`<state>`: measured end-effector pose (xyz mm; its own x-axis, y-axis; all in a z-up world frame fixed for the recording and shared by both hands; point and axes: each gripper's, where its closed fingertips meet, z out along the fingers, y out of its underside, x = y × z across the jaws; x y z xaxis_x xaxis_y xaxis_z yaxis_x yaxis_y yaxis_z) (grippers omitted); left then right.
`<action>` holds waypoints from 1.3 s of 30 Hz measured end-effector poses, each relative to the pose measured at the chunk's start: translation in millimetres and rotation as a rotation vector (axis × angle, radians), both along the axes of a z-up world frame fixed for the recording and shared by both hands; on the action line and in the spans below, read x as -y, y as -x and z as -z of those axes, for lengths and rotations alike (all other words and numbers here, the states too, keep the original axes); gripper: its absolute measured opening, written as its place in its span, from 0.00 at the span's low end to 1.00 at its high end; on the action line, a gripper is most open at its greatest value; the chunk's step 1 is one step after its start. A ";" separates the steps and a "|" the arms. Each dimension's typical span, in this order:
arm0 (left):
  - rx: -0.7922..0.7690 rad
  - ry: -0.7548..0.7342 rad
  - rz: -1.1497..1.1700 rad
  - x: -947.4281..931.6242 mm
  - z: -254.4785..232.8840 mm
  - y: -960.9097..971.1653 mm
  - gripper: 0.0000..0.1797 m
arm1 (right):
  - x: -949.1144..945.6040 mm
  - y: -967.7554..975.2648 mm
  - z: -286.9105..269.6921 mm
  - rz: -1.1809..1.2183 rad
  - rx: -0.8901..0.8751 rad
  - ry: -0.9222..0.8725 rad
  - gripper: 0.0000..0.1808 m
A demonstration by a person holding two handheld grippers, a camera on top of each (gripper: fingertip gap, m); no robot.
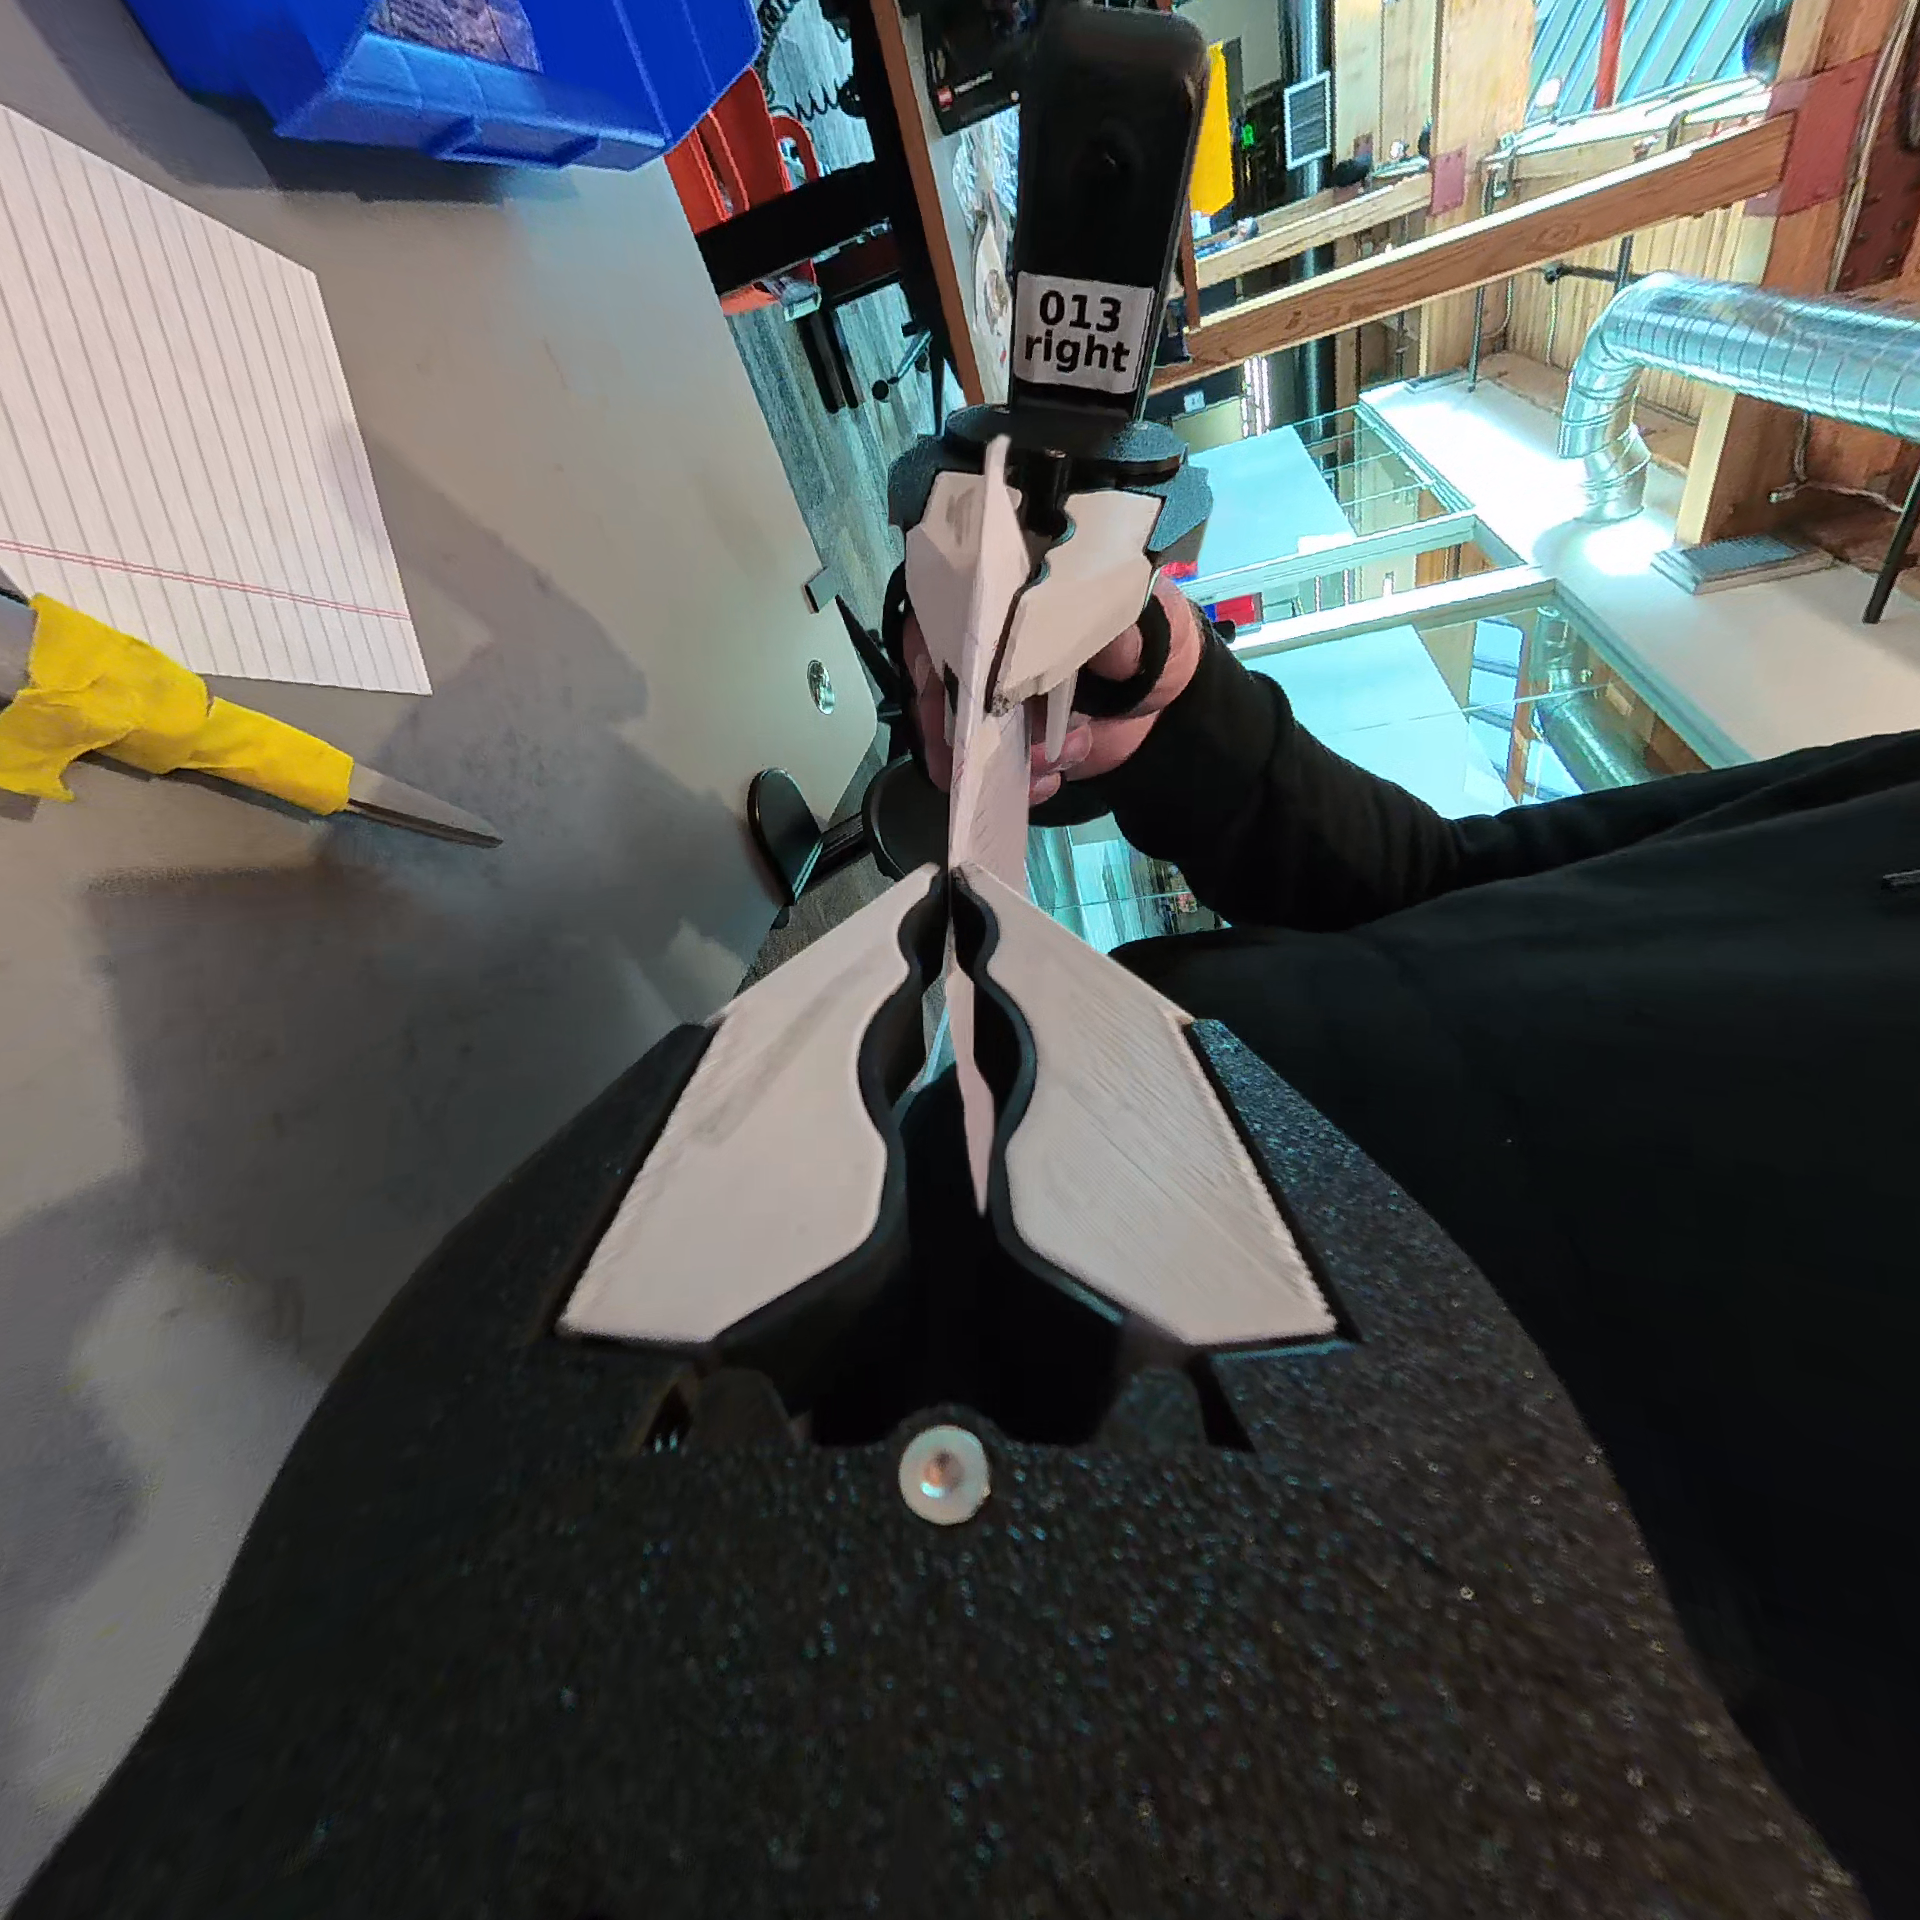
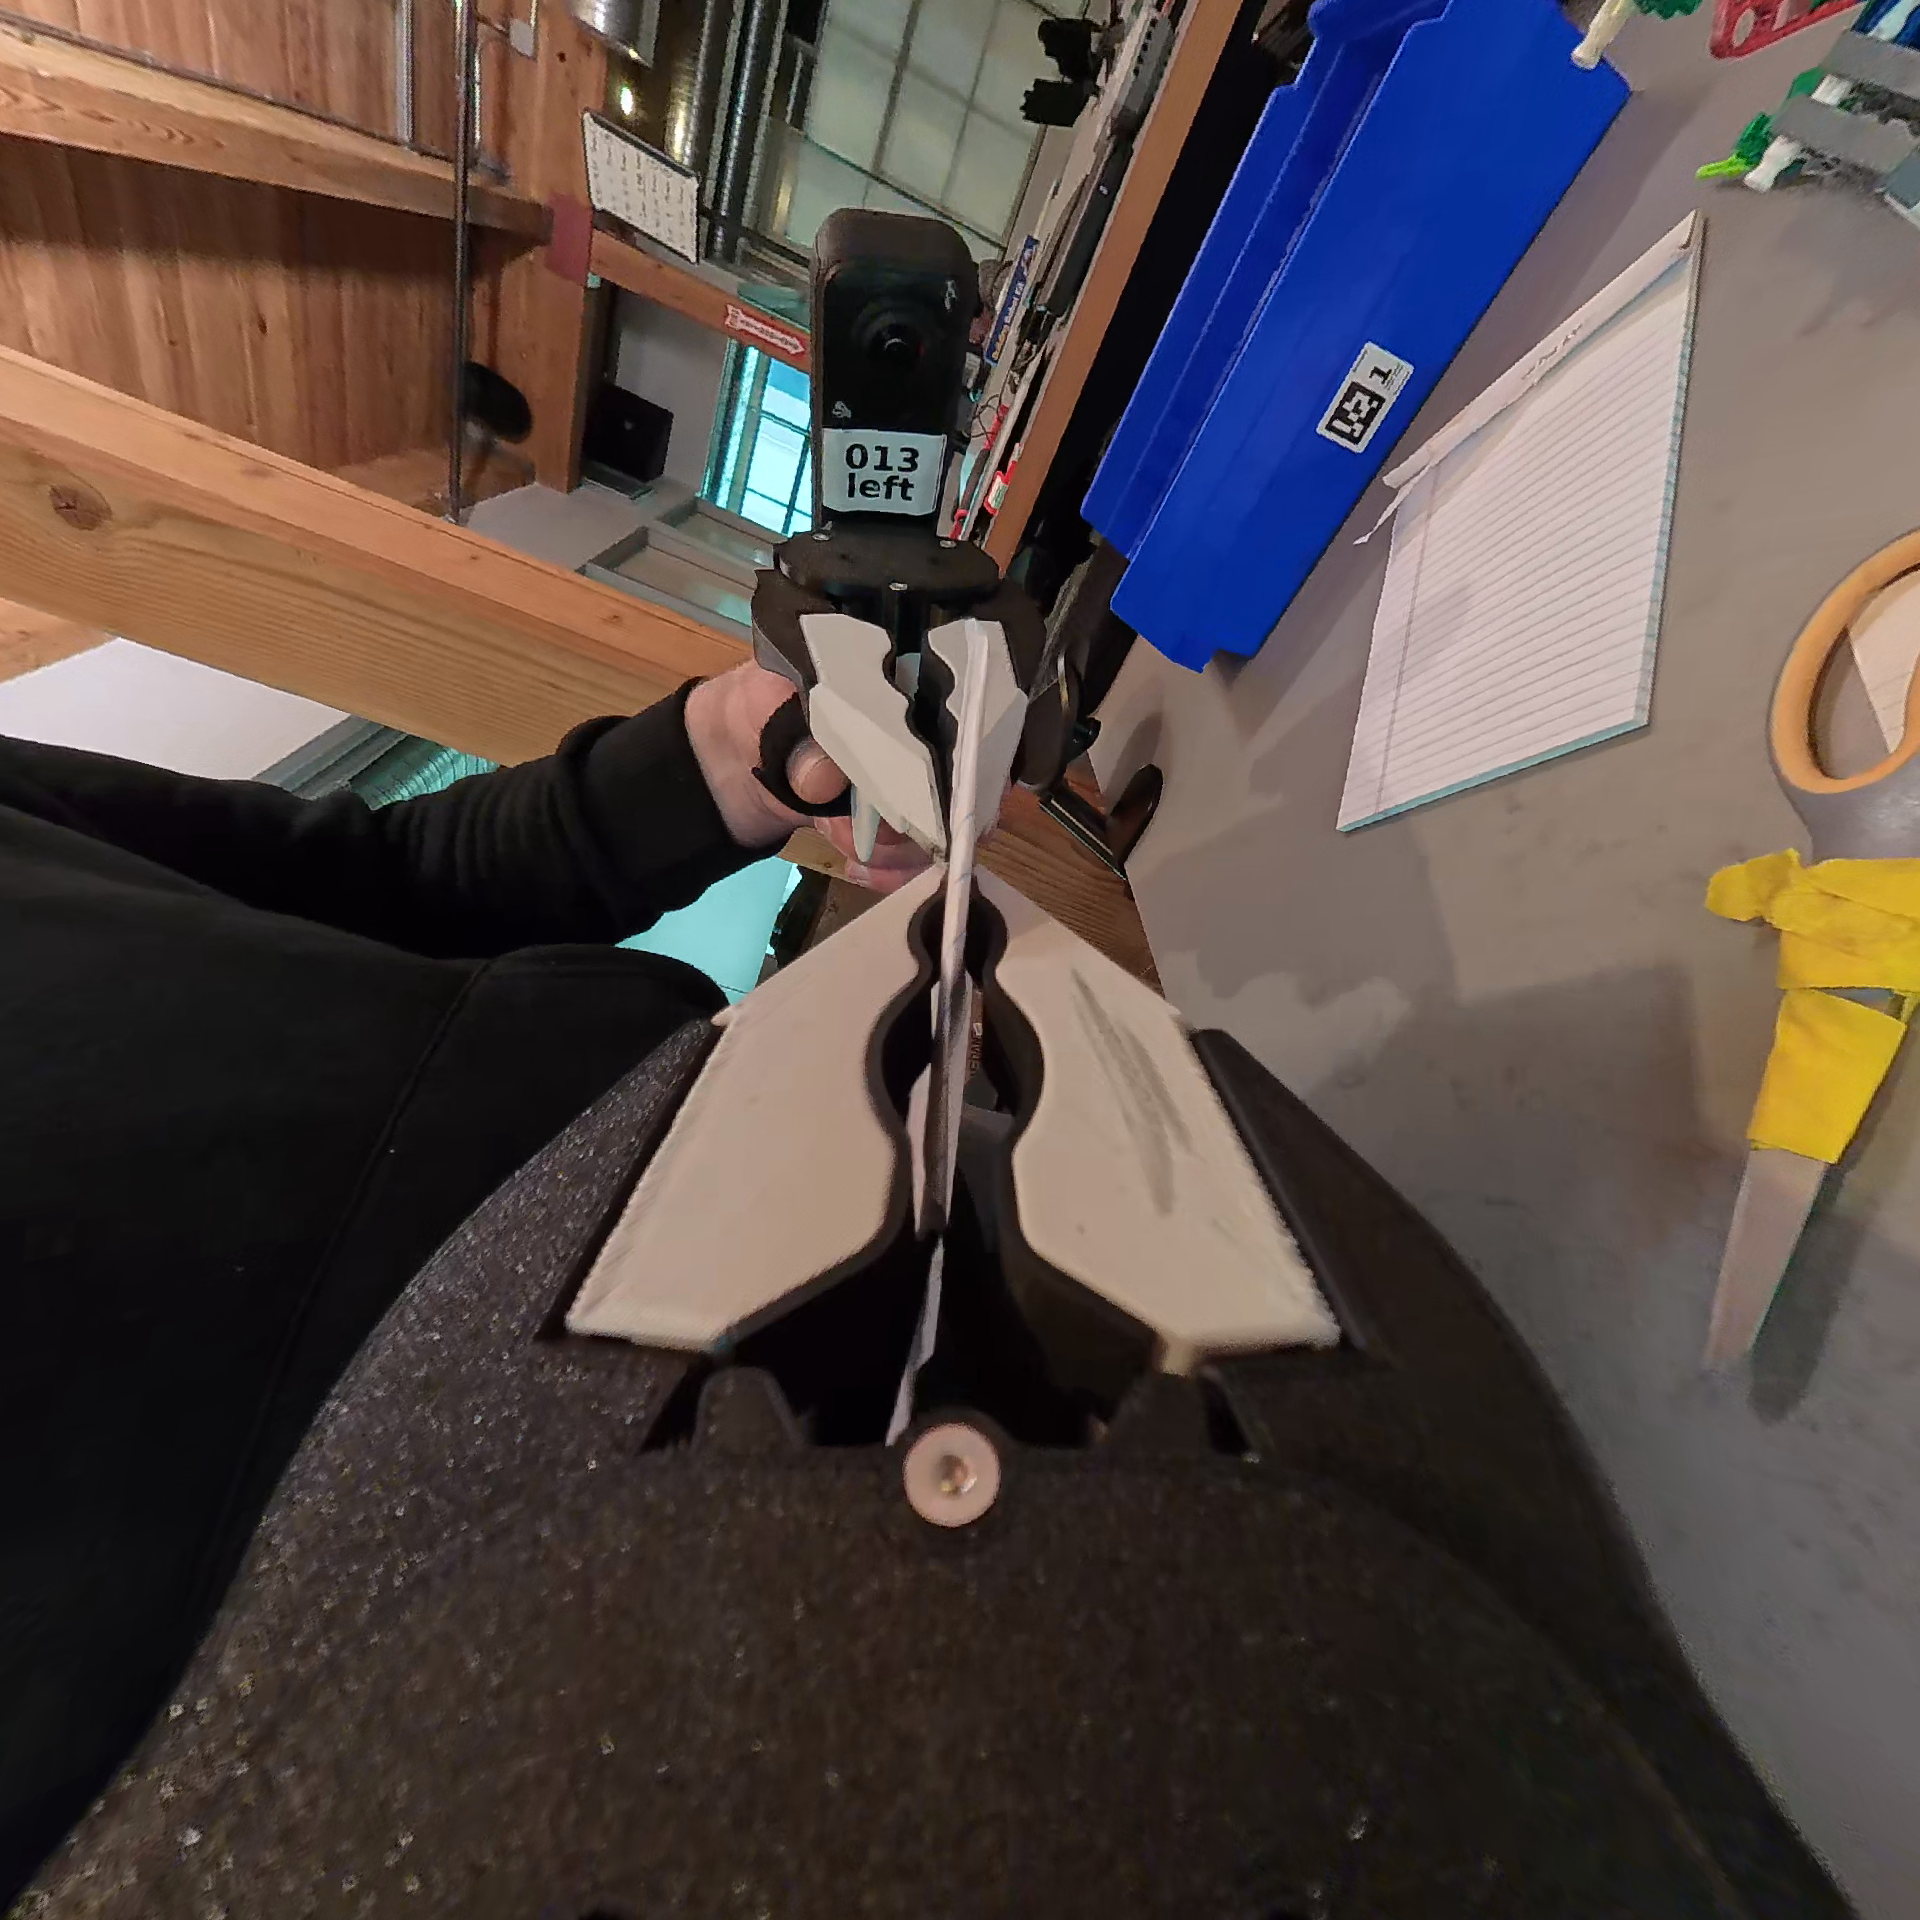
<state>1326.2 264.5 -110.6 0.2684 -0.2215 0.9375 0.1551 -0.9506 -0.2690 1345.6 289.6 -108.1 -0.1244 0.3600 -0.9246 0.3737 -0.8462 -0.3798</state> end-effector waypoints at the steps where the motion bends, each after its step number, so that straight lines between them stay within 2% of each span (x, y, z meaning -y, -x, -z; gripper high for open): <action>1: -0.001 0.000 0.003 1.0 0.3 0.0 0.00 | 0.7 0.2 0.5 0.001 0.000 0.002 0.00; 6: -0.017 0.014 0.000 3.8 7.2 4.4 0.00 | 3.0 3.9 6.9 0.020 0.014 0.028 0.00; 10: -0.041 0.052 -0.006 11.4 20.0 15.8 0.00 | 6.2 4.0 26.6 0.015 0.072 0.036 0.06; 13: -0.070 0.081 -0.022 18.0 34.8 27.4 0.00 | 11.1 2.7 44.3 0.003 0.113 0.027 0.04; 15: -0.081 0.107 -0.035 22.9 45.9 34.2 0.00 | 14.5 2.4 56.4 -0.004 0.144 0.008 0.00; 26: -0.186 0.200 -0.054 42.1 108.0 49.9 0.00 | 33.3 14.7 121.9 -0.033 0.336 -0.018 0.01; 34: -0.309 0.229 -0.067 51.6 147.5 61.9 0.01 | 40.9 21.3 161.5 -0.038 0.449 -0.063 0.02; 39: -0.397 0.167 -0.062 51.5 155.5 70.4 0.04 | 43.9 23.4 174.5 -0.037 0.485 -0.074 0.01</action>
